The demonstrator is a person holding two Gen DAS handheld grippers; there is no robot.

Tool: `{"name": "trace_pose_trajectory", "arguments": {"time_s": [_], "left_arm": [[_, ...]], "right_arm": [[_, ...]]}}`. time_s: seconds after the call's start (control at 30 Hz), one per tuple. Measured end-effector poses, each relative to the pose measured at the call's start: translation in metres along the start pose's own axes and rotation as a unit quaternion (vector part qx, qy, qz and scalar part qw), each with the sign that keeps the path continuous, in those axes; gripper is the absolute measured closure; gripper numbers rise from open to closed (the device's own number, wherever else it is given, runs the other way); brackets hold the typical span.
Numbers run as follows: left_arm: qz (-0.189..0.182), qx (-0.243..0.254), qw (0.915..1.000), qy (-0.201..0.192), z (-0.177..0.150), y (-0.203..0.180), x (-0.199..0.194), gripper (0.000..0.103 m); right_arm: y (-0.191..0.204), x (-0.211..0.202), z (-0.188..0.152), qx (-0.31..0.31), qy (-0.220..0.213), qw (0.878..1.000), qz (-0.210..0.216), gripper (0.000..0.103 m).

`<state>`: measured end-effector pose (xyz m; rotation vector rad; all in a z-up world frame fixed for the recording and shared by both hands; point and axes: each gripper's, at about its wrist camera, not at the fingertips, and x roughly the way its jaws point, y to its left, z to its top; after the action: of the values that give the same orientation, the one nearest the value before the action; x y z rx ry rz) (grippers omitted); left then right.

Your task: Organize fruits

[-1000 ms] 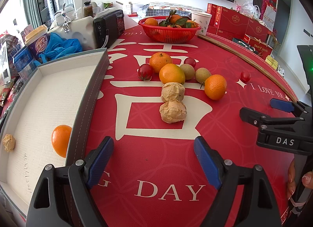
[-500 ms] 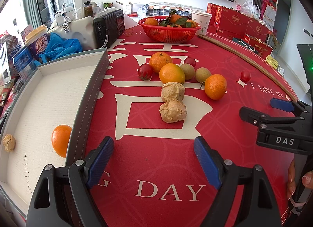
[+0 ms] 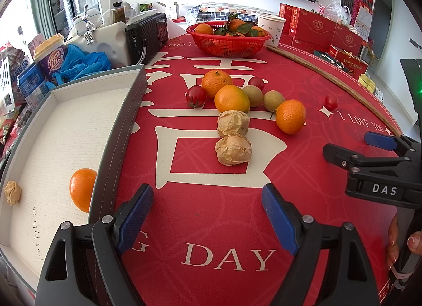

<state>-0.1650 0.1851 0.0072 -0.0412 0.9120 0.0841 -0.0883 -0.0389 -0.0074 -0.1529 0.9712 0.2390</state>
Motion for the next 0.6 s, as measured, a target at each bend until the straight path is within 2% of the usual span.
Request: {"name": "trace_pose_trajectory", "arguments": {"time_s": [0.6], "left_arm": [[-0.011, 0.0, 0.9998, -0.016, 0.0029, 0.0087, -0.0051, 0.016]], "right_arm": [[0.0001, -0.0002, -0.0002, 0.0, 0.0, 1.0, 0.0, 0.0]]}}
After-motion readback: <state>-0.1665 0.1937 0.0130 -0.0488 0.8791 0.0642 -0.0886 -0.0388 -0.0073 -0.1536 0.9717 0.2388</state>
